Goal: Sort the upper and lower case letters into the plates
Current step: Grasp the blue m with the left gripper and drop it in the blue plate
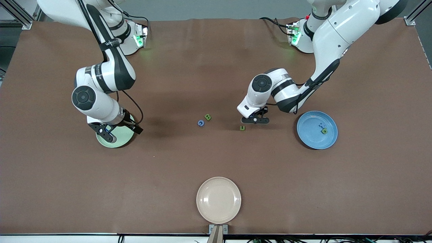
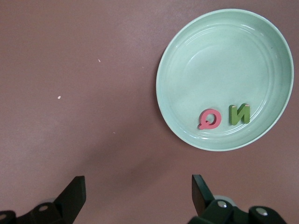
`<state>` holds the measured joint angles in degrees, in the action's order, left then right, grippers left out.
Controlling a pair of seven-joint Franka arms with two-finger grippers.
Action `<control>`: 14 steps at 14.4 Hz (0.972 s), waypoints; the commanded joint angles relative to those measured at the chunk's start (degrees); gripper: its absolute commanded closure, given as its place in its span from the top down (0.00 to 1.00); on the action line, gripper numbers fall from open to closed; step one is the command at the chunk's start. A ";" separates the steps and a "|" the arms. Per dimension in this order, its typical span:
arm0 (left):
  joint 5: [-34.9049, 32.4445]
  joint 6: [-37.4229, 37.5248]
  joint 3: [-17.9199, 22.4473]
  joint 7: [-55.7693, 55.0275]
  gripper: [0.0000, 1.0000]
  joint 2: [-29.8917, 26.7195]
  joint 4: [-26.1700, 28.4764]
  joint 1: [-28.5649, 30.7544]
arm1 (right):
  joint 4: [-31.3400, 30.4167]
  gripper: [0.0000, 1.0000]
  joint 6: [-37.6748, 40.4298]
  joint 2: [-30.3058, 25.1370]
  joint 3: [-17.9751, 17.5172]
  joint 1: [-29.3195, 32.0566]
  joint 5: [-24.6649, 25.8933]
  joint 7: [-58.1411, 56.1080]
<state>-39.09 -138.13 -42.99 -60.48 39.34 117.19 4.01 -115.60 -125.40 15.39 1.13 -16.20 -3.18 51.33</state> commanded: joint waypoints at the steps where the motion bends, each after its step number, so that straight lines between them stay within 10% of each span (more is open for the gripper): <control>1: -1.69 0.40 0.45 -0.96 0.27 -0.40 0.32 0.20 | 1.25 1.00 0.34 0.43 -0.17 -0.14 0.54 1.05; 7: -1.08 4.17 -0.95 1.57 0.27 -6.89 0.23 4.67 | 2.04 1.00 -4.66 2.62 -0.17 -4.70 -0.16 7.45; 14: -1.68 9.98 -23.08 20.46 0.24 -8.31 7.51 39.97 | 7.23 1.00 -8.53 9.91 -0.17 -17.80 -0.25 26.70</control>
<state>-39.50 -127.80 -61.68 -44.18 31.99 120.11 35.69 -110.90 -132.59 21.84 0.49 -31.16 -3.33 73.83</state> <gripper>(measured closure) 0.595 0.000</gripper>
